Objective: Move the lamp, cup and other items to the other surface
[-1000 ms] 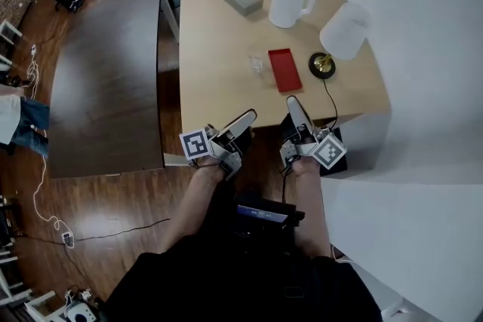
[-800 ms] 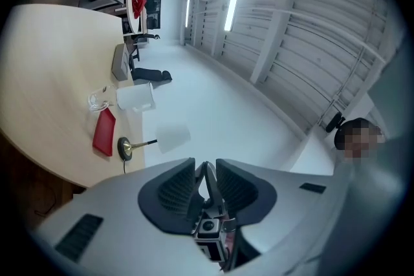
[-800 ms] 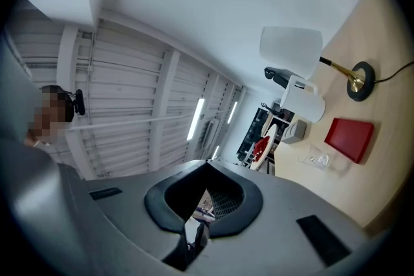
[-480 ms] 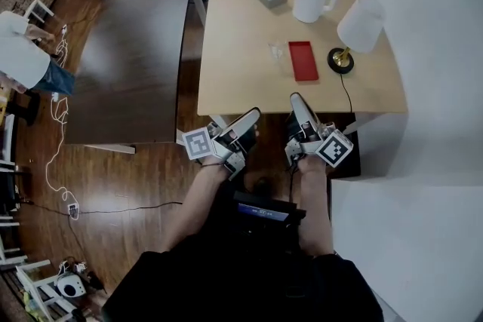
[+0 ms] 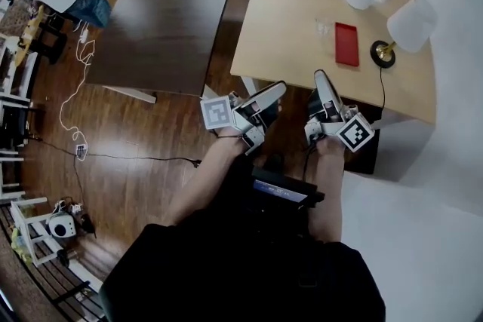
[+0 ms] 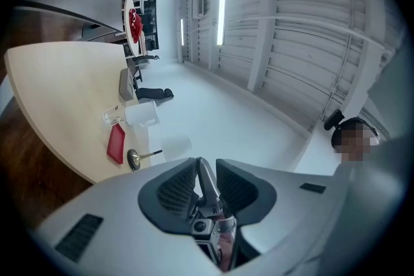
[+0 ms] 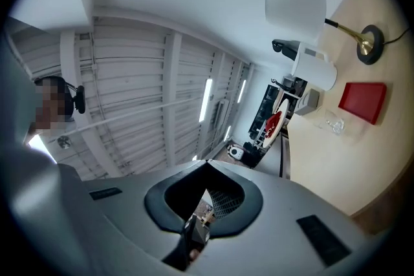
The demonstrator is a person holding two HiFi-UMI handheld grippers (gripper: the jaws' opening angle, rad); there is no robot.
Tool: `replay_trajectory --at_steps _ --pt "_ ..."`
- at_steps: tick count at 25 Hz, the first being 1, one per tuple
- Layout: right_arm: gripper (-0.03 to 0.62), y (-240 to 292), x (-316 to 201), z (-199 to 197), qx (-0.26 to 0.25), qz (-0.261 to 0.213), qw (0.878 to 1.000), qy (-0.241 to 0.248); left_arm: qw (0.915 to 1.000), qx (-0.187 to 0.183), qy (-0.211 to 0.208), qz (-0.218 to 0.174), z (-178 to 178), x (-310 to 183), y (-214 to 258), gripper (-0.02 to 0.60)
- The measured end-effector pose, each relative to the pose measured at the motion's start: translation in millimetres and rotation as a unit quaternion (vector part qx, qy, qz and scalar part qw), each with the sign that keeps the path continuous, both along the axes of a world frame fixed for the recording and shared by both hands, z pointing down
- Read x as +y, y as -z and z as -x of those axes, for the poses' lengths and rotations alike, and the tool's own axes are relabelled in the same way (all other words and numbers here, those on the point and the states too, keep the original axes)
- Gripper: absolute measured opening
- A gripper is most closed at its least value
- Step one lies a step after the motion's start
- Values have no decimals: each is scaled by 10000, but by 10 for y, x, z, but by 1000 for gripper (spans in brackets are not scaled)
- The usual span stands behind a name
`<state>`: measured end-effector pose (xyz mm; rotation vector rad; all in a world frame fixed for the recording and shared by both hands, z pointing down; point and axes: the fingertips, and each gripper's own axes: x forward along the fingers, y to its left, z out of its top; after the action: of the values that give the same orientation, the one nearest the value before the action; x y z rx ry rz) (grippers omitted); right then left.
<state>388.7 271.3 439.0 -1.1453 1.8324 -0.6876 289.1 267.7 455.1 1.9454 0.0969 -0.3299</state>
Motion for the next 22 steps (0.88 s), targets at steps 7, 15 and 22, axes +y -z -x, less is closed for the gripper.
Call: replay_trajectory --at_steps 7,15,22 --pt "6 -75 -449 655 22 172 9986 504 9990 68 423 101 586 -343 23 115" --pt "6 -100 -529 981 351 85 9963 786 9974 163 697 68 875 -536 -8 115" --pt "8 39 -663 1276 1187 52 9906 671 9977 342 560 -164 1043 -743 138 115"
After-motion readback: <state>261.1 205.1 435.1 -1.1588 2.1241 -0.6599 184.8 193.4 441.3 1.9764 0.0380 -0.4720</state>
